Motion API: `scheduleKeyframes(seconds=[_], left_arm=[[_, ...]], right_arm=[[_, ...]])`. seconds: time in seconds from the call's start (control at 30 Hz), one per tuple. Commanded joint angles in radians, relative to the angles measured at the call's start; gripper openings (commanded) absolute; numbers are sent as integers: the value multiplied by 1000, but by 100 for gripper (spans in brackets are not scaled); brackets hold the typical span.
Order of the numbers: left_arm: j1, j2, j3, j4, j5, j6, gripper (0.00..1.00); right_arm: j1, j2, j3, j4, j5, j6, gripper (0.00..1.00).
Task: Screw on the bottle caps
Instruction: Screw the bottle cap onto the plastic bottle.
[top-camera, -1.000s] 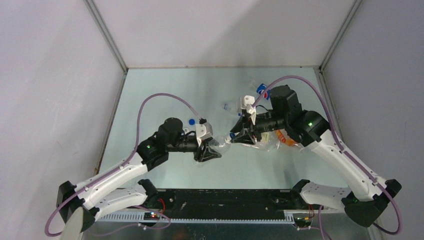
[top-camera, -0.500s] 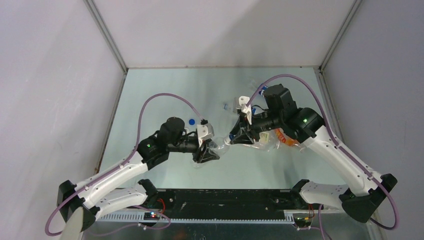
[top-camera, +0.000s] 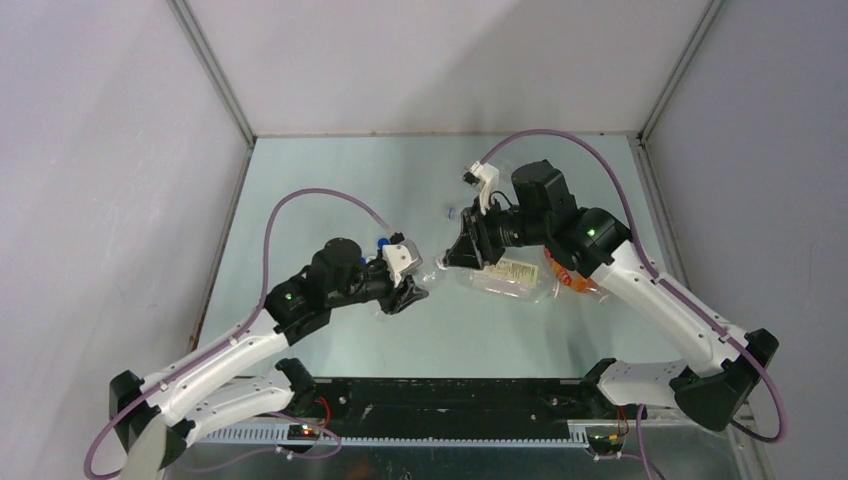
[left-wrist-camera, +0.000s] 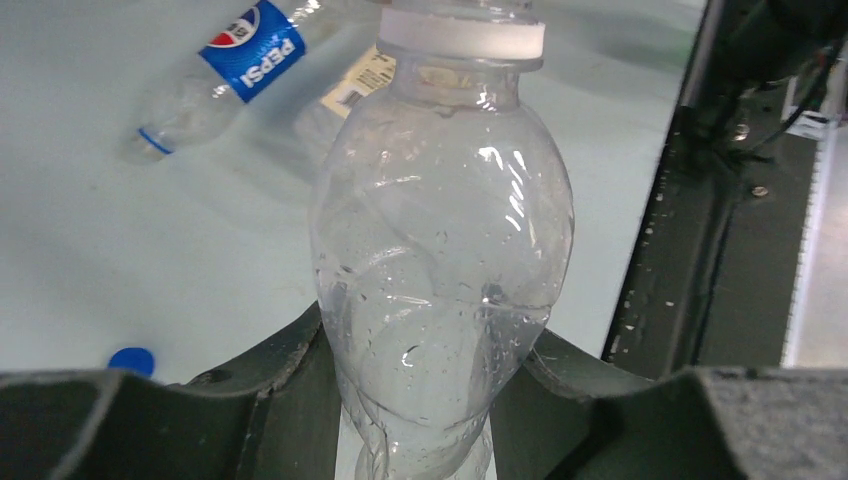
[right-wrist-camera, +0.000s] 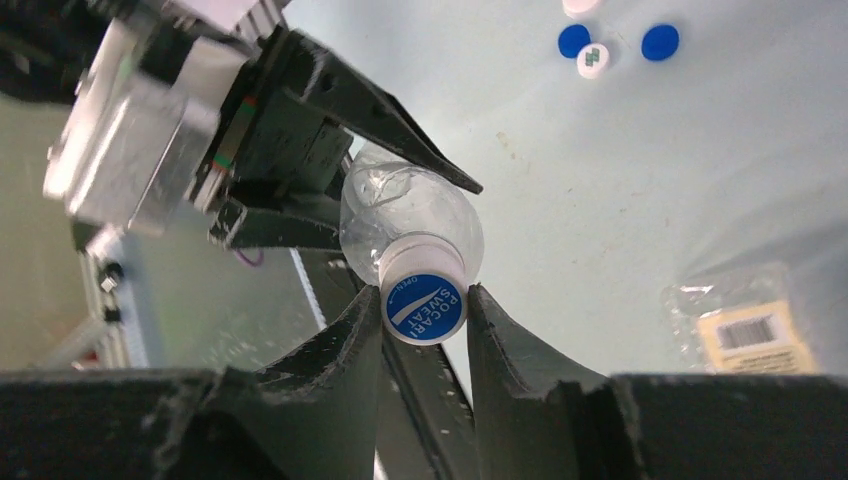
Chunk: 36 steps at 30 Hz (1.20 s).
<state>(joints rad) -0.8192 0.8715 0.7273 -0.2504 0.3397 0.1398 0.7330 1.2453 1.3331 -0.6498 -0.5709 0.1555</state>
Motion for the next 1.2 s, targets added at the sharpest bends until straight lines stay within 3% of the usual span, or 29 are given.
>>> scheduleKeyframes(seconds=[0.0, 0.1, 0.23, 0.43, 0.57, 0.73, 0.9, 1.03, 1.17], left_arm=[[-22, -42, 25, 204, -105, 56, 0], [-31, -55, 16, 198, -151, 79, 0], [-34, -53, 12, 161, -177, 107, 0], [-31, -49, -4, 105, -179, 94, 0], [-18, -47, -13, 76, -159, 72, 0], [25, -24, -3, 16, 7, 60, 0], [49, 13, 43, -32, 208, 69, 0], [49, 38, 80, -60, 282, 86, 0], [49, 52, 104, -76, 314, 103, 0]], right_arm=[[34, 39, 5, -25, 144, 317, 14], [36, 48, 5, -39, 196, 457, 18], [44, 48, 30, -54, 231, 510, 28], [45, 42, 131, -110, 272, 420, 63], [43, 14, 158, -114, 262, 307, 74], [42, -74, 120, -80, 196, 29, 76], [42, -161, 48, -73, 29, -292, 74], [46, -198, 12, -91, -57, -495, 73], [50, -195, -7, -113, -92, -596, 70]])
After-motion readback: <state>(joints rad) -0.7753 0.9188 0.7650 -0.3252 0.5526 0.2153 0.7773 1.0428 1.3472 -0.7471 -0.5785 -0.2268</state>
